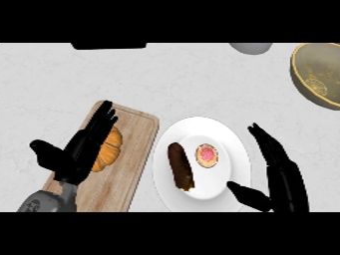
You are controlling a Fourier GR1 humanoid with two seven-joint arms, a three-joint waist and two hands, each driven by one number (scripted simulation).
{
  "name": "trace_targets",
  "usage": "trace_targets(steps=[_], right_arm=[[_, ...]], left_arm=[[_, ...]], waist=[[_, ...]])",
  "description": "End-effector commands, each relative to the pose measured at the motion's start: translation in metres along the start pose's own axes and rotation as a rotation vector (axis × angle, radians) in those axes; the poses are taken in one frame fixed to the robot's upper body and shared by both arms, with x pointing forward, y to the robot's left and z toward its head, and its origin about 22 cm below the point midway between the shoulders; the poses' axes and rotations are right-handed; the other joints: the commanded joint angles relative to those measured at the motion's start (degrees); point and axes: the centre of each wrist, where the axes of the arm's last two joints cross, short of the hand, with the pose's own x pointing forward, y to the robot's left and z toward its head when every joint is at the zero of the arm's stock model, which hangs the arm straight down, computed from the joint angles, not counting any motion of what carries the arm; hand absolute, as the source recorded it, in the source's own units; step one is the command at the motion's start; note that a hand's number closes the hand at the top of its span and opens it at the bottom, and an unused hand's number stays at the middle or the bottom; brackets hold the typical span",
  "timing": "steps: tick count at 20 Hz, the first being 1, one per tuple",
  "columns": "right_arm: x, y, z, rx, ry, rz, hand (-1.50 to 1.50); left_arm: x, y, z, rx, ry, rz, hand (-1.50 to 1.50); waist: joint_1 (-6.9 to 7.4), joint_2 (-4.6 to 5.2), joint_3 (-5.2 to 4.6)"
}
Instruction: Pick the cupcake from the plate and place it in the bowl
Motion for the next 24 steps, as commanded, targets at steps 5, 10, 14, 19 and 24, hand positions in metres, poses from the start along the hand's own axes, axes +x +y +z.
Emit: trace_targets(steps=[5, 10, 14, 19, 24], right_arm=[[0.055, -0.012, -0.002, 0.117, 0.258, 0.280, -1.50], [0.121, -0.010, -0.018, 0.213, 0.416, 0.327, -1.50], [0.157, -0.005, -0.021, 0.270, 0.520, 0.331, -1.50], [0.146, -0.003, -0.038, 0.302, 0.612, 0.383, -1.50], [0.140, 0.013, -0.050, 0.363, 0.684, 0.436, -1.50]], left_arm=[[0.002, -0.006, -0.003, -0.040, 0.001, -0.004, 0.00], [0.009, -0.012, -0.012, -0.053, -0.014, -0.016, 0.00], [0.013, -0.002, -0.006, -0.059, -0.012, -0.008, 0.00], [0.020, -0.010, -0.009, -0.047, -0.011, -0.003, 0.00], [0.025, -0.007, -0.017, -0.057, -0.022, 0.019, 0.00]], waist=[[1.51, 0.47, -0.03], [3.01, 0.94, 0.38], [3.19, 0.82, 0.47], [2.77, 0.78, 0.60], [3.14, 0.98, 0.56]])
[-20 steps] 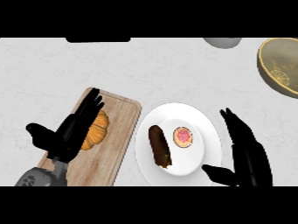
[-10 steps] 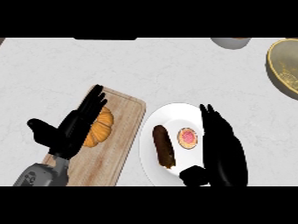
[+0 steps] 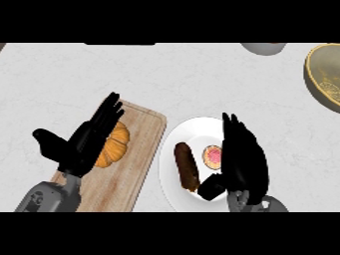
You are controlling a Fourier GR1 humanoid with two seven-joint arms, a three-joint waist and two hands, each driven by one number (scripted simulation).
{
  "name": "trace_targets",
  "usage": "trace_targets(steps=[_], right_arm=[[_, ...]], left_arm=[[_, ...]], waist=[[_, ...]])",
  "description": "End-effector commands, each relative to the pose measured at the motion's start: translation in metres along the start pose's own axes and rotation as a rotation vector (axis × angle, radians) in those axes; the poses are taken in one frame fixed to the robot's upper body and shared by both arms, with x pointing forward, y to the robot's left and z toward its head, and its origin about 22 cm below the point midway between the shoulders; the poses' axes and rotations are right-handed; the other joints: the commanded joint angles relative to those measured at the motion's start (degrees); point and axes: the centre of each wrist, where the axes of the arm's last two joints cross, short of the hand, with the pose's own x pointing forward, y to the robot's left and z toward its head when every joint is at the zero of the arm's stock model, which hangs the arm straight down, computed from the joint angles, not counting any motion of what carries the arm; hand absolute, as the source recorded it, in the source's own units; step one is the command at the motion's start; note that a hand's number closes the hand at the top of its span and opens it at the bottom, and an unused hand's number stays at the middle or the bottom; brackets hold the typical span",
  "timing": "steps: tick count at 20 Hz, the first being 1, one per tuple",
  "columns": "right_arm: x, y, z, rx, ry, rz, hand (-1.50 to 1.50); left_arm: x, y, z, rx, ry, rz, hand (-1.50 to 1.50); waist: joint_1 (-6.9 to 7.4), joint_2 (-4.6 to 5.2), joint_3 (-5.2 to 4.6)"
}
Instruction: Pick the cupcake from the plate and place it in the bowl
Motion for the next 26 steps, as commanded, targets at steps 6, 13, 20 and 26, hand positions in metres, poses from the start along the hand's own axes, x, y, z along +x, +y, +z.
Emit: trace_targets(steps=[6, 13, 20, 26], right_arm=[[0.016, 0.004, -0.007, 0.100, 0.250, 0.148, -1.50], [0.005, 0.040, -0.016, 0.116, 0.243, 0.182, -1.50], [0.018, 0.036, -0.026, 0.077, 0.263, 0.156, -1.50], [0.013, 0.031, -0.038, 0.089, 0.267, 0.165, -1.50]], left_arm=[[-0.004, -0.001, 0.008, 0.007, -0.010, -0.004, 0.00], [0.003, 0.004, -0.002, 0.005, 0.000, -0.004, 0.00], [-0.014, 0.001, 0.012, -0.009, -0.003, -0.001, 0.00], [-0.006, -0.002, 0.006, -0.009, -0.003, 0.005, 0.00]], waist=[[0.39, -0.19, 0.06], [-0.18, 0.02, 0.15], [0.35, 0.01, 0.13], [-0.10, 0.00, 0.15]])
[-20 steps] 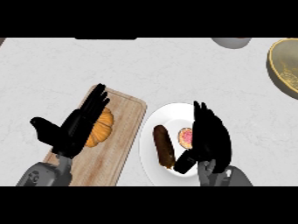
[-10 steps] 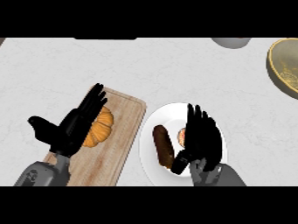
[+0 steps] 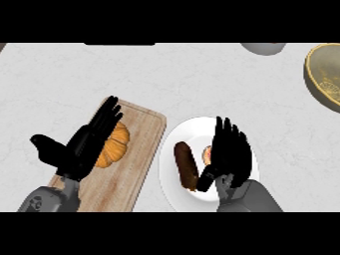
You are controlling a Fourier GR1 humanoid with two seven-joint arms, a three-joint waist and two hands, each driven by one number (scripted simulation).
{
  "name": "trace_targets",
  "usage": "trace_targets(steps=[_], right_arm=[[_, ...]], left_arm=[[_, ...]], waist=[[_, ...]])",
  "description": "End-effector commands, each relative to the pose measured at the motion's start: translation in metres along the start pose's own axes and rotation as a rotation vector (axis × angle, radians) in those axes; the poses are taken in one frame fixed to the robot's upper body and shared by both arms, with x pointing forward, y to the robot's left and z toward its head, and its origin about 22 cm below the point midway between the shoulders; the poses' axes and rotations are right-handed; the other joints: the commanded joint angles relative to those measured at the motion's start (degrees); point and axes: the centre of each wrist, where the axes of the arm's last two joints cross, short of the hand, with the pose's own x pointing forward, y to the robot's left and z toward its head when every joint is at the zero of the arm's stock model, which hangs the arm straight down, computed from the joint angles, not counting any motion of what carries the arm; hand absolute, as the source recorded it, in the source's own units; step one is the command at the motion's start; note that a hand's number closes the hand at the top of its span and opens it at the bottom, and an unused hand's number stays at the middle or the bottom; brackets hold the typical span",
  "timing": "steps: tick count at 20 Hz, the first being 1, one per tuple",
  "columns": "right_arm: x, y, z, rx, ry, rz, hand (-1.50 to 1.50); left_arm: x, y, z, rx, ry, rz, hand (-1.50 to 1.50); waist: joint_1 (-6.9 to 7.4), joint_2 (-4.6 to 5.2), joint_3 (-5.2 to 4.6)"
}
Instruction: Pick the cupcake from the plate and place it in the bowl
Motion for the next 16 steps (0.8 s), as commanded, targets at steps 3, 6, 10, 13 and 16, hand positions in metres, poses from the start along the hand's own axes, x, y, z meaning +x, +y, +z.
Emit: trace_targets(steps=[3, 6, 10, 13, 16], right_arm=[[0.007, 0.001, 0.007, -0.010, 0.180, 0.014, -1.50], [0.011, 0.006, 0.009, -0.006, 0.184, 0.015, -1.50], [-0.007, 0.010, -0.014, -0.012, 0.177, 0.007, -1.50], [0.002, 0.016, -0.018, -0.005, 0.173, 0.025, -1.50], [-0.002, 0.027, -0.012, -0.043, 0.084, -0.001, 1.50]], left_arm=[[-0.003, -0.001, -0.013, 0.014, 0.011, 0.002, 0.00], [0.005, -0.009, 0.009, 0.010, -0.003, 0.002, 0.00], [0.018, 0.018, -0.013, 0.010, 0.003, 0.007, 0.00], [-0.013, -0.003, 0.011, -0.003, -0.002, -0.002, 0.00], [-0.006, 0.006, 0.006, 0.000, -0.009, -0.007, 0.00]], waist=[[-0.39, 0.03, 0.00], [0.39, -0.12, 0.03], [-0.44, 0.07, 0.02], [0.16, 0.05, 0.02], [-0.14, 0.04, 0.03]])
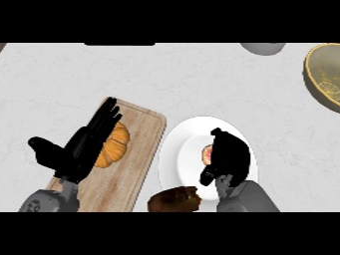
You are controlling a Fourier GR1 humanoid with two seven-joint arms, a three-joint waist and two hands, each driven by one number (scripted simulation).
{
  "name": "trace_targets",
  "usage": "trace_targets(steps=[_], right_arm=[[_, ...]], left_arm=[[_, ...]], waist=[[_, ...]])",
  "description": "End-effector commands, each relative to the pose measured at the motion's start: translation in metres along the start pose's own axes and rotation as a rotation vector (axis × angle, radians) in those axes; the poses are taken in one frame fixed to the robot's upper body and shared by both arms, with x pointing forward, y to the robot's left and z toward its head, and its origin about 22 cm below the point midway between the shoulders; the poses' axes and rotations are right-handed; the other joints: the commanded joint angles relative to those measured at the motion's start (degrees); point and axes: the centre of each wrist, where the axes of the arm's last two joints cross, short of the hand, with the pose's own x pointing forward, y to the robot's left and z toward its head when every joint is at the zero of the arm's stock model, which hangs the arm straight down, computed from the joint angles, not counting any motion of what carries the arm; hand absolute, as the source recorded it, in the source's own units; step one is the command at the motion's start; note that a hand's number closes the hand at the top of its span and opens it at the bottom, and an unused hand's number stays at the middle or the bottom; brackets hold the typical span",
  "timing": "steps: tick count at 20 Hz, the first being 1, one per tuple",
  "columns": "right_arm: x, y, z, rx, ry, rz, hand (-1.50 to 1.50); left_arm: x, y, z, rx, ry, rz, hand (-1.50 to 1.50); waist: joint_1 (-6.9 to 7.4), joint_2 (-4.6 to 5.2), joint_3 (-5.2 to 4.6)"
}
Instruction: Pick the cupcake from the plate and place it in the bowl
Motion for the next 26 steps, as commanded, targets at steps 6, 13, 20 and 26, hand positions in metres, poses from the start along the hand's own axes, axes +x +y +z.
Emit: trace_targets(steps=[6, 13, 20, 26], right_arm=[[0.012, 0.019, -0.014, -0.042, 0.047, 0.044, 1.50], [0.016, 0.016, 0.004, -0.077, 0.025, 0.076, 1.50], [-0.057, -0.039, -0.051, -0.070, -0.141, 0.206, 1.50], [-0.102, -0.087, -0.057, -0.202, -0.204, 0.232, 1.50]], left_arm=[[-0.015, -0.018, -0.007, -0.006, 0.009, 0.010, 0.00], [0.004, -0.007, -0.007, 0.001, 0.010, 0.001, 0.00], [-0.008, -0.001, -0.002, 0.004, 0.022, -0.002, 0.00], [0.005, 0.002, 0.003, -0.007, 0.007, -0.016, 0.00]], waist=[[-0.01, 0.20, 0.06], [-0.09, 0.13, 0.06], [-0.45, 0.15, 0.07], [-0.43, 0.03, 0.06]])
